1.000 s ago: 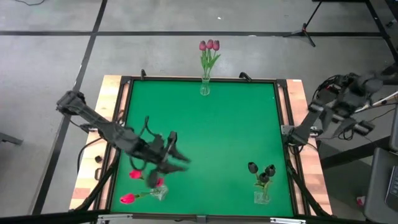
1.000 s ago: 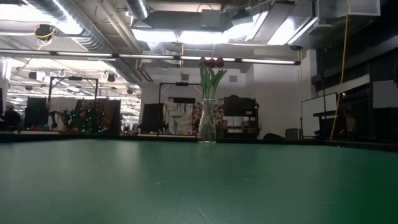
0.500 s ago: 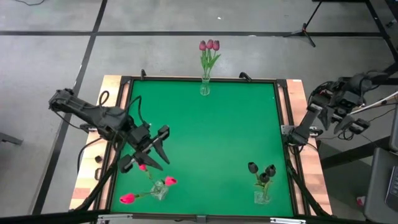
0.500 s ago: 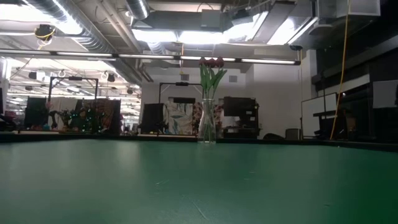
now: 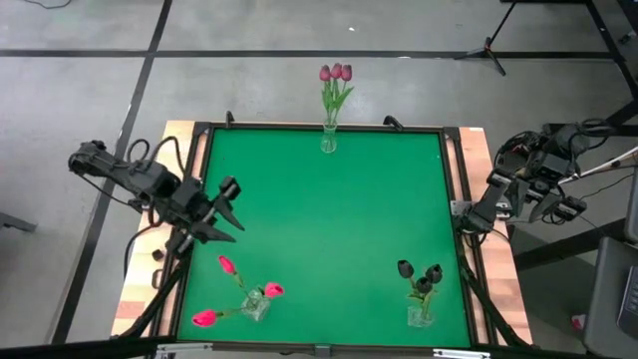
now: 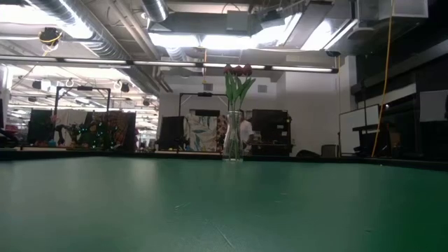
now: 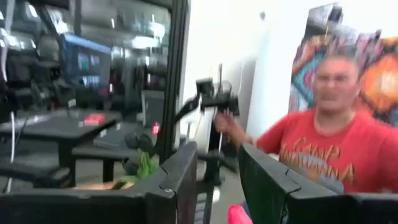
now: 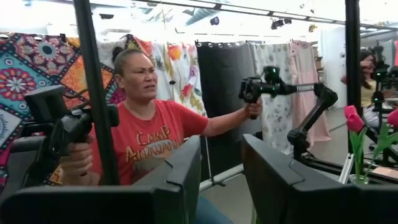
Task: Sort flowers into vase by color
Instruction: Return to Home Position
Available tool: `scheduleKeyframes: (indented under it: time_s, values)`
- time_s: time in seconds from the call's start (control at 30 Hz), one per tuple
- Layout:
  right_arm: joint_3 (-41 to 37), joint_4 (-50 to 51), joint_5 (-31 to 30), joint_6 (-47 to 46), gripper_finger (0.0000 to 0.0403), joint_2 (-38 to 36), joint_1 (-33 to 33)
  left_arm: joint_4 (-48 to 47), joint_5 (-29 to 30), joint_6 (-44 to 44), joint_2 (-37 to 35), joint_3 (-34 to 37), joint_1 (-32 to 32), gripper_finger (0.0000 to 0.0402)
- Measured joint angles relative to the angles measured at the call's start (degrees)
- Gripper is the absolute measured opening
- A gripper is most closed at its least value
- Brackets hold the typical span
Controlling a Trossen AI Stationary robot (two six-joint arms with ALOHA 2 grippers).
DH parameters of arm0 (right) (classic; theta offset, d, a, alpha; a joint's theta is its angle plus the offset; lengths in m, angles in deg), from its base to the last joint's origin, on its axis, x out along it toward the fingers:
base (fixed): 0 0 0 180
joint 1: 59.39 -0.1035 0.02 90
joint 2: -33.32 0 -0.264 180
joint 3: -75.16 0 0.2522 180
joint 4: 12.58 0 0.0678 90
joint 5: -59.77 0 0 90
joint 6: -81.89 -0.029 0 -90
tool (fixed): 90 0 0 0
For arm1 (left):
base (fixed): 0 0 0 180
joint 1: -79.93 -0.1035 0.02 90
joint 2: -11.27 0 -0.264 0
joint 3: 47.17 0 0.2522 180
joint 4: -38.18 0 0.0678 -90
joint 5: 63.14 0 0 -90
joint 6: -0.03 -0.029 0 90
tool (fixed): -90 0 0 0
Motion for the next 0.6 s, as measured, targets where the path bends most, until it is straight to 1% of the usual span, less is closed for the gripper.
scheduleKeyframes:
  time_s: [0.17,0.3,0.43,0.5,0.6]
  values:
    - [0.0,0.4,0.0,0.0,0.0117,-0.8,0.0,17.9,-0.4,5.7,-9.6,18.8,0.0,0.0116]
    - [0.0,2.7,-0.6,0.0,0.0117,-3.0,0.0,30.7,-0.3,8.8,-15.0,30.4,0.0,0.0116]
    - [0.6,5.3,-5.9,1.7,0.0117,-3.5,0.0,36.9,0.1,9.1,-20.0,38.4,0.0,0.0116]
    - [0.7,4.3,-6.1,1.7,0.0117,-3.5,-0.1,40.5,0.1,9.3,-21.8,41.5,0.0,0.0116]
    - [0.7,4.4,-4.1,1.7,0.0117,-3.5,-0.1,43.5,0.2,10.2,-23.7,45.5,0.0,0.0116]
